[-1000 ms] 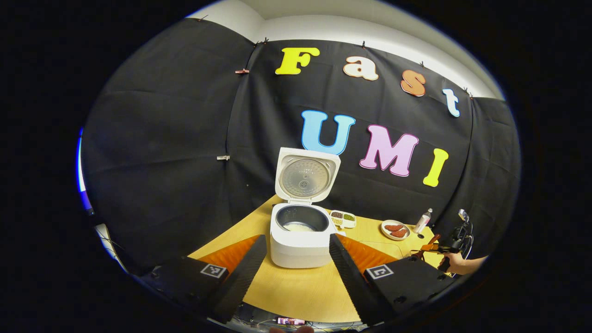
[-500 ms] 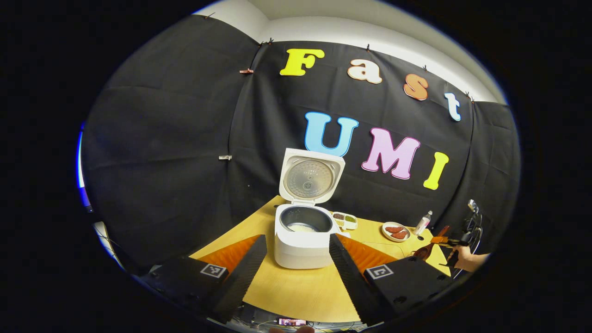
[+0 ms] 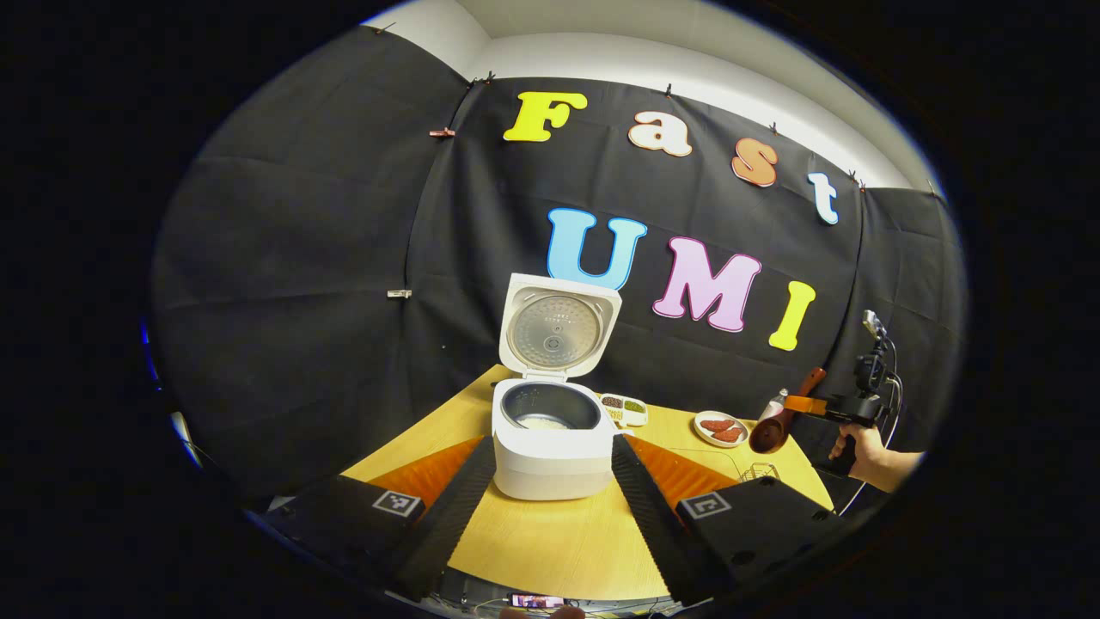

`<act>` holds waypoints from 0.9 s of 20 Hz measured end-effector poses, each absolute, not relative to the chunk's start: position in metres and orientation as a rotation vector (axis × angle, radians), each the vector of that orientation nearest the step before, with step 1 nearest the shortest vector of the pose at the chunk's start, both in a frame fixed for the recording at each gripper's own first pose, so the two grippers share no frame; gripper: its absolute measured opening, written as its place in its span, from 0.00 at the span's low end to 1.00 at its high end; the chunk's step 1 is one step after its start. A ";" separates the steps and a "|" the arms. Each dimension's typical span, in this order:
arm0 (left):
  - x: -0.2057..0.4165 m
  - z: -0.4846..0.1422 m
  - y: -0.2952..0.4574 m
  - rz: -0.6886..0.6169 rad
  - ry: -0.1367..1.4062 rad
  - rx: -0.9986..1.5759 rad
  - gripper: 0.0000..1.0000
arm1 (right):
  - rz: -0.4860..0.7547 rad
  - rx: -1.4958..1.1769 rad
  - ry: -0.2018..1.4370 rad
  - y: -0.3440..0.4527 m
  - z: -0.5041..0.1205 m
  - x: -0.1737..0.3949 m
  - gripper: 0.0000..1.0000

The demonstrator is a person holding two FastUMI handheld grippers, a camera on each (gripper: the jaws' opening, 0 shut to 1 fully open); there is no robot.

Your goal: Close the left gripper, press the button to open the rice cooker; take a wooden spoon from the chopstick holder with the right hand, scoop a spoonful of rice and pour it into the rice cooker, then put the wooden spoon back into the chopstick holder.

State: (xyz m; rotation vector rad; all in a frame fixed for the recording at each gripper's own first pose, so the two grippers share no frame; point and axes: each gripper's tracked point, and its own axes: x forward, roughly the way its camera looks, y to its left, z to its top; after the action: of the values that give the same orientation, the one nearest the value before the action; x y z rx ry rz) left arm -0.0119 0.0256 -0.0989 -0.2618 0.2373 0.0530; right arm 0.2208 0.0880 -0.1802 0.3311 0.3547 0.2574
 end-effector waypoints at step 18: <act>-0.011 -0.122 0.050 0.097 0.299 -0.272 0.94 | 0.289 -0.198 0.495 0.189 -0.331 0.212 0.11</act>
State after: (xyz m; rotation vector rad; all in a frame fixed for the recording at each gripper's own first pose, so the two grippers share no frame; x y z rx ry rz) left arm -0.0105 0.0500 -0.1222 -0.2723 0.2987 0.0968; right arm 0.2120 0.1889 -0.3308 -0.1977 0.4954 0.2886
